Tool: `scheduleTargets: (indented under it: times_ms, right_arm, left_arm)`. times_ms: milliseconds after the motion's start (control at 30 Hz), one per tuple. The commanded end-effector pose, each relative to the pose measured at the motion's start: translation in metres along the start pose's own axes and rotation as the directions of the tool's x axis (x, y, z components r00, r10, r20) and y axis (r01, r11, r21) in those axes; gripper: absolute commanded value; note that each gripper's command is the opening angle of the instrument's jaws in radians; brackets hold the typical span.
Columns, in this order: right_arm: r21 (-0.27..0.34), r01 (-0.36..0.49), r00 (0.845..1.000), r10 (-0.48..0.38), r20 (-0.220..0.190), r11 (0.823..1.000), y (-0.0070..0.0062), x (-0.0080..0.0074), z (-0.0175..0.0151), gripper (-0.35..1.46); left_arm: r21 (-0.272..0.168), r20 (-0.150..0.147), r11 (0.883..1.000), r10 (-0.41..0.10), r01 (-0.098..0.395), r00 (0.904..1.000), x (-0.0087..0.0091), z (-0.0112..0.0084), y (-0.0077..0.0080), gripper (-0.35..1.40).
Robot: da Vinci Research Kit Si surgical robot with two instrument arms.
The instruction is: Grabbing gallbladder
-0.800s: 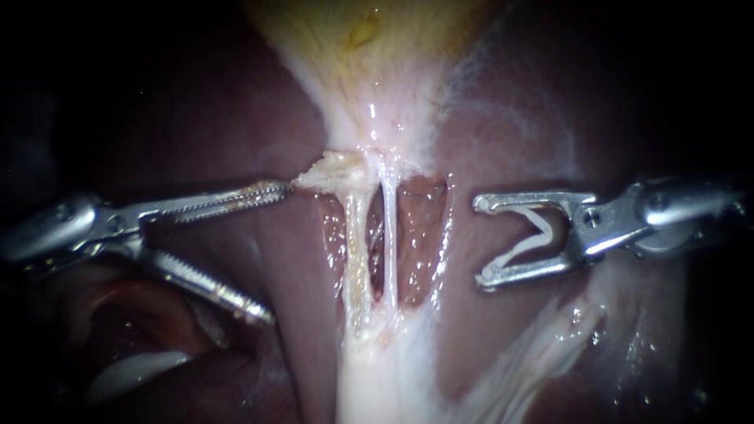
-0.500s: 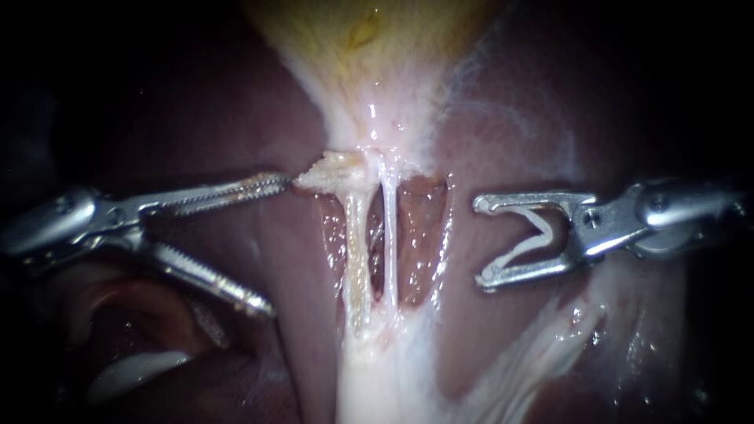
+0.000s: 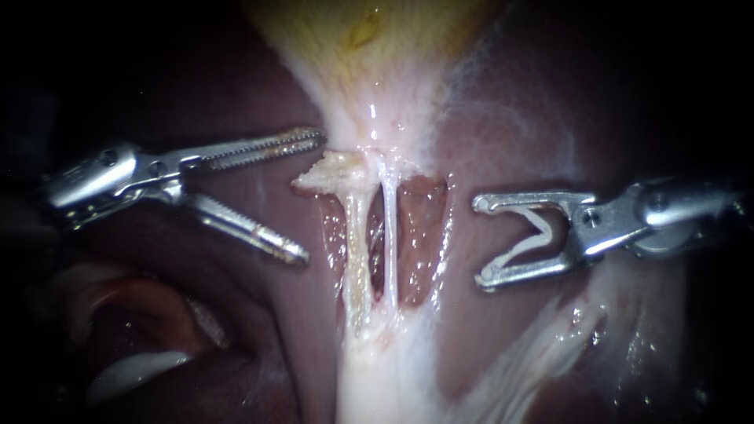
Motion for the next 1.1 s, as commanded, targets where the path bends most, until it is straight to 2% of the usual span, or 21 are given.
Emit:
scheduleTargets:
  times_ms: [33, 300, 500, 667, 933, 1000, 1100]
  right_arm:
    - [0.0, 0.0, 1.0, 0.0, 0.0, 1.0, 0.0, 0.0, 0.0, 0.5]
    - [0.0, 0.0, 1.0, 0.0, 0.0, 1.0, 0.0, 0.0, 0.0, 0.5]
    - [0.0, 0.0, 1.0, 0.0, 0.0, 1.0, 0.0, 0.0, 0.0, 0.5]
    - [0.0, 0.0, 1.0, 0.0, 0.0, 1.0, 0.0, 0.0, 0.0, 0.5]
    - [0.0, 0.0, 1.0, 0.0, 0.0, 1.0, 0.0, 0.0, 0.0, 0.5]
    - [0.0, 0.0, 1.0, 0.0, 0.0, 1.0, 0.0, 0.0, 0.0, 0.5]
    - [0.0, 0.0, 1.0, 0.0, 0.0, 1.0, 0.0, 0.0, 0.0, 0.5]
  left_arm:
    - [0.003, 0.0, 1.0, 0.004, -0.004, 1.0, 0.0001, 0.0001, 0.0001, 0.91]
    - [-0.01, -0.003, 1.0, -0.018, 0.018, 0.9998, 0.002, 0.0009, 0.0014, 0.76]
    - [-0.017, -0.007, 0.999, -0.042, 0.041, 0.9991, 0.0022, 0.0004, 0.0017, 0.57]
    - [-0.018, -0.022, 0.999, -0.047, 0.047, 0.9986, 0.0024, -0.0001, 0.0019, 0.24]
    - [-0.037, -0.046, 0.998, -0.052, 0.05, 0.9976, 0.0031, -0.0012, 0.0029, -0.15]
    - [-0.039, -0.05, 0.998, -0.052, 0.05, 0.9974, 0.0032, -0.0014, 0.0029, -0.35]
    - [-0.039, -0.052, 0.997, -0.07, 0.068, 0.9962, 0.0031, -0.0018, 0.0028, -0.35]
